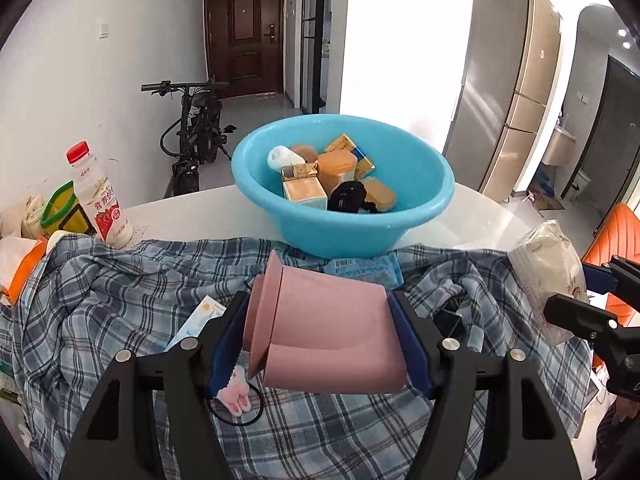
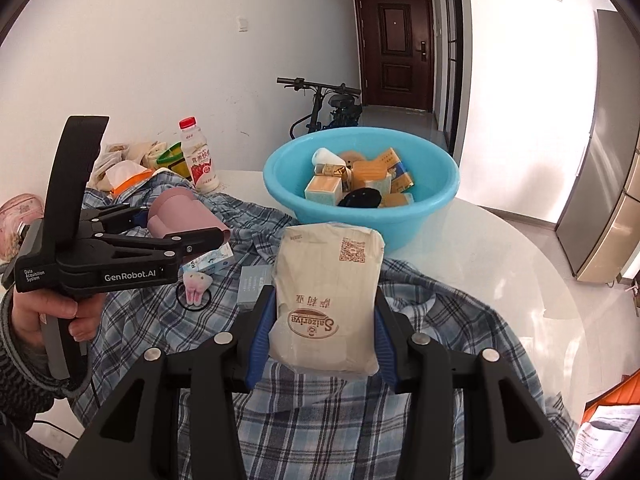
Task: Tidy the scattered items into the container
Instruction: 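Lower the pink cup and soap bar into the basin with both grippers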
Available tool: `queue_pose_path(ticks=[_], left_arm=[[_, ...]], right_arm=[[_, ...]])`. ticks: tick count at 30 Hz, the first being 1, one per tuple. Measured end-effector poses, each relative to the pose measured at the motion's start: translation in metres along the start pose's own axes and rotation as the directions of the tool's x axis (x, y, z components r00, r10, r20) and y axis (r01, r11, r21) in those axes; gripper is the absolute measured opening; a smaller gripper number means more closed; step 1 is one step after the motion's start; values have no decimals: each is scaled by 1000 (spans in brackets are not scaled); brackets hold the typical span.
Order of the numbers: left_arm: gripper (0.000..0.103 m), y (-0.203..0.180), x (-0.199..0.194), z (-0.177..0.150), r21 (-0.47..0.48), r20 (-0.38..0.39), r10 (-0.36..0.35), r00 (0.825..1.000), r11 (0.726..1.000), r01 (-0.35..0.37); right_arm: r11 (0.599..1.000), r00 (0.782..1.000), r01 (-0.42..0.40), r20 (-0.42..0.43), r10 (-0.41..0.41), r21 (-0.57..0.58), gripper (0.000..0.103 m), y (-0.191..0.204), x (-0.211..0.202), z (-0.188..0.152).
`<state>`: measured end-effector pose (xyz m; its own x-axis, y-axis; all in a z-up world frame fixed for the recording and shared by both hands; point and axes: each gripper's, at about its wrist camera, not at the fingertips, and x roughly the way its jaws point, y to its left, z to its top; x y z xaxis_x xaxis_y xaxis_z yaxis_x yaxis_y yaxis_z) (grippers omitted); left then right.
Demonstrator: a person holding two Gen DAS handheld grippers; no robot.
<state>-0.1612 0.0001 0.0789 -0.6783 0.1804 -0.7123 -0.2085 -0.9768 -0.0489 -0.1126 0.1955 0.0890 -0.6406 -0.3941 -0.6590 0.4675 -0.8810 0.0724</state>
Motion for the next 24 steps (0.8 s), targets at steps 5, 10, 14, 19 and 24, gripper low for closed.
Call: queue_pose_path(ticks=[5,10,14,19,24], left_arm=[[71,-1,15,37,17,27,29,999,999,-30],[71,4,38,74,-27,49,51,998,998,-49],[71,7,61,100,-34,44,42,998,999,-40],[71,11,90,134,-63,50,67,996,996,-64],[71,13,125,167,-53,40,73,997,996,-70]], right_arm=[[1000,1000,-15,-15,15,-14,44,-11,19,35],[998,998,-48,-29,49,32,44,-31,43,70],[999,999,-15,-35,17,44,44,-46,64,94],[999,998,36,-57,-36,0,44,-56,96,119],[999,994,49,-96,-49,1,44,-67,132,133]])
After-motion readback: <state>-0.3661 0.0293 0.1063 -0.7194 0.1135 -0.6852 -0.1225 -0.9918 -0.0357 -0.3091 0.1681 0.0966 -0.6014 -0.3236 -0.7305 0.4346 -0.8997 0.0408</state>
